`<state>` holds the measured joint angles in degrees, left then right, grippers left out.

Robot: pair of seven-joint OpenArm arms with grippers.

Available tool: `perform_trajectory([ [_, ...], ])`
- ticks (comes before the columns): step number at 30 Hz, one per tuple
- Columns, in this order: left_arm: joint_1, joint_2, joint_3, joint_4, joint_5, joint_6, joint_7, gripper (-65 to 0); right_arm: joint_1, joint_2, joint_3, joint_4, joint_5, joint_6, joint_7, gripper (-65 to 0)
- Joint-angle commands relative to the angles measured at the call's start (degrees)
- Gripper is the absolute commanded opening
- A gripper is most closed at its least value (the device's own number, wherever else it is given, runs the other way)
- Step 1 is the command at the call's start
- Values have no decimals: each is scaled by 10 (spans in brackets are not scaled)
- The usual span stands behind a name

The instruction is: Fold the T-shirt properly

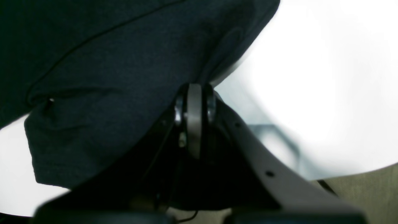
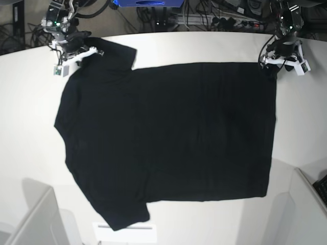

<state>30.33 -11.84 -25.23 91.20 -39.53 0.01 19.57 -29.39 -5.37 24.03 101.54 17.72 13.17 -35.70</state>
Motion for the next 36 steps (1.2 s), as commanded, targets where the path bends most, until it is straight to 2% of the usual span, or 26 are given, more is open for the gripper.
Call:
perform_trajectory([
  [1,8,-3,8,-2,-9,-2,25,-174,-5,0,0,-10,-16,-1,-35,-650],
  [3,8,-2,16,2,-9,-2,25,-197,-5,0,0,-12,-16,-1,-35,-650],
  [8,4,-2,46,3,-9,-2,25,-357,-5,0,0,-12,-15,-1,-34,-650],
  [14,3,-3,41,4,-9,-2,25,-479,-10,0,1,-8,-15,-1,-32,-650],
  [15,3,-3,41,4,-9,-2,25,-513,-10,0,1,-8,-15,-1,-32,-650],
  [17,6,-3,40,4,-9,-2,25,-624,-10,0,1,-8,-15,-1,-31,-650],
  [18,8,-3,40,5,-9,-2,25,-650,-11,0,1,-7,-14,-1,-31,-650],
  [29,73,-17,39,119,-8,-1,25,-650,-60,-7,17,104,-12,-1,-28,-650],
  [36,129,-17,0,163,-6,-1,26,-650,-85,-7,17,118,-11,-1,-27,-650],
])
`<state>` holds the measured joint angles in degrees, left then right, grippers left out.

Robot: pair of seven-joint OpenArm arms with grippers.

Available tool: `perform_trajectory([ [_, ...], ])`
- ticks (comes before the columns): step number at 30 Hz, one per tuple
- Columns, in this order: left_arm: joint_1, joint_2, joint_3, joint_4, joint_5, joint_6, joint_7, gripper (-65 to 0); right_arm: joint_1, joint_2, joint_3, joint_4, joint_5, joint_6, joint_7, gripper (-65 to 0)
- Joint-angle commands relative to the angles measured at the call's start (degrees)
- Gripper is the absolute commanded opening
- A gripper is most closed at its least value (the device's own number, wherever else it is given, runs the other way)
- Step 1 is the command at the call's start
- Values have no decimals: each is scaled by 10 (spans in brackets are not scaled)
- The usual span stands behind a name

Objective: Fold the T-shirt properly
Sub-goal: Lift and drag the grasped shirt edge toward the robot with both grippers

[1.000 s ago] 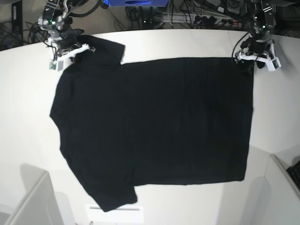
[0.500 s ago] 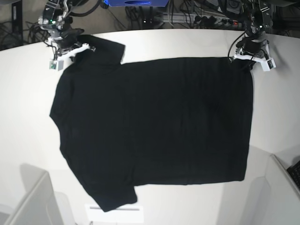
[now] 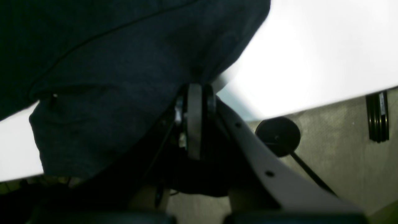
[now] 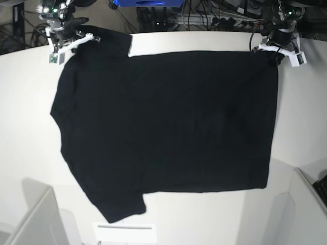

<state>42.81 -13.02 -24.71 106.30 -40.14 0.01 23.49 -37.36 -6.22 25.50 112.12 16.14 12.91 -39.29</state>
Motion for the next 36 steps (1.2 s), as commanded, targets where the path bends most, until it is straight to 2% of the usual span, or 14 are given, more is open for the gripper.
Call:
perform_trajectory([
  [1,11,-6,-8,15,0,-1,-13,-650,-7,2,2,17,4,1,9,-650],
  [7,22,-6,-7,20,0,-1,-13,-650,-9,7,1,27,59,1,9,-650],
  [12,14,-6,-5,46,-2,0,-11,-650,16,7,0,27,63,1,5,-650],
  [15,-19,-3,-11,52,-2,1,57,-650,30,6,-1,27,64,1,5,-650],
  [20,-73,15,-67,51,-2,-1,159,-650,65,7,-1,27,64,1,4,-650],
  [24,-107,13,-80,51,-2,-1,189,-650,95,7,0,27,61,1,0,-650],
  [29,-142,13,-81,50,1,-1,224,-650,154,10,0,23,60,1,-66,-650],
  [31,-155,13,-81,50,1,0,231,-650,175,22,-2,23,60,1,-85,-650],
  [36,-181,13,-80,39,2,1,241,-650,225,25,0,15,59,-4,-104,-650],
])
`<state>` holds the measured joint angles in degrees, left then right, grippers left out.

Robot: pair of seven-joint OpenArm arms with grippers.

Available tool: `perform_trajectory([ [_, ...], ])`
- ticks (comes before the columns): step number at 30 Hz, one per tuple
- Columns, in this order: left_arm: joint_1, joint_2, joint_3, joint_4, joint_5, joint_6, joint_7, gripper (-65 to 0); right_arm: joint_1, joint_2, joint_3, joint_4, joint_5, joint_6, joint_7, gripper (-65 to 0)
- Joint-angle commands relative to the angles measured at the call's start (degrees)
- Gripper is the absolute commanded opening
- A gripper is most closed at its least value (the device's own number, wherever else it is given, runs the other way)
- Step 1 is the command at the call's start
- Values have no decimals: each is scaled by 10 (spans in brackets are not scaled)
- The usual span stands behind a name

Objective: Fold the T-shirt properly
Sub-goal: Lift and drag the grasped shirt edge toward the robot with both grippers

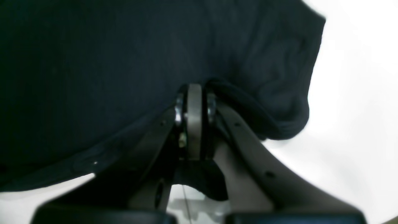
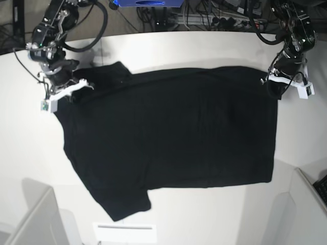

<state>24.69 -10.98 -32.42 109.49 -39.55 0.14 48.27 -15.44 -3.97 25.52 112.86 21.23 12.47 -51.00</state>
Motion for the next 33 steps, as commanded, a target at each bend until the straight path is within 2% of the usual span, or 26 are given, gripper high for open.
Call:
perform_trajectory([
  [1,-4,-8,-3,4,-4,0,-7,-650,15,8,1,3,8,1,8,-650],
  [6,-23,-8,-4,-21,-4,1,-7,-650,52,21,-2,-35,8,0,0,-650],
  [22,-95,-8,-4,-94,-3,2,-3,-650,158,23,-3,-163,8,0,1,-650],
  [29,-122,-6,-1,-97,83,2,-3,-650,191,34,-3,-213,8,0,4,-650],
  [33,-132,-5,-1,-97,90,1,-3,-650,206,43,-3,-237,8,0,4,-650],
])
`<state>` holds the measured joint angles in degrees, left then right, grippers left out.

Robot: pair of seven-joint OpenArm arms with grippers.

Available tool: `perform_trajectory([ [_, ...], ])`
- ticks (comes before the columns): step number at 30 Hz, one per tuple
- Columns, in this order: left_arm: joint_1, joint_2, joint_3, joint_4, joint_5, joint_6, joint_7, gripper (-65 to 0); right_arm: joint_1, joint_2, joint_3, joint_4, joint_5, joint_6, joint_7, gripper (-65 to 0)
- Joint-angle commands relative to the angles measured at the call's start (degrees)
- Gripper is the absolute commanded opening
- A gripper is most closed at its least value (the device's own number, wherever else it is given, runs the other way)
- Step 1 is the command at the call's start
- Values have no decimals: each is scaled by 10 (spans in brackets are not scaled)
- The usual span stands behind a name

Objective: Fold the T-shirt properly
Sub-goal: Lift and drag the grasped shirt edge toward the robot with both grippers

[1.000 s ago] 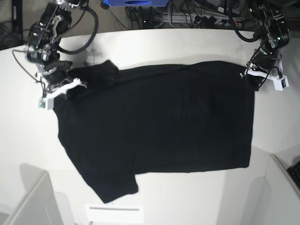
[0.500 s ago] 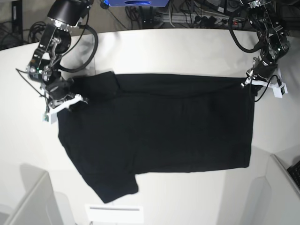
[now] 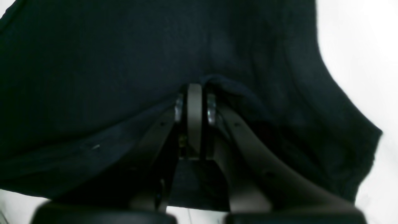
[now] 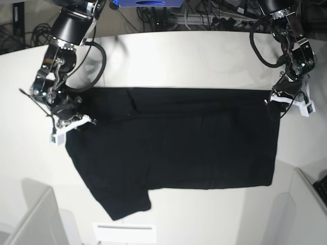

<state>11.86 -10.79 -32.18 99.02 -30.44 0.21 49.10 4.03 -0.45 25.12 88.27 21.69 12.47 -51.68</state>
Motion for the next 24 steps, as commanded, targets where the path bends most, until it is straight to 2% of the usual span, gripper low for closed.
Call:
perform_trajectory([
  [1,-4,-7,-3,8,-1,0,-11,-650,15,8,1,1,3,0,11,-650],
  [24,-50,-10,-2,-41,0,0,-12,-650,36,9,0,-21,3,0,12,-650],
])
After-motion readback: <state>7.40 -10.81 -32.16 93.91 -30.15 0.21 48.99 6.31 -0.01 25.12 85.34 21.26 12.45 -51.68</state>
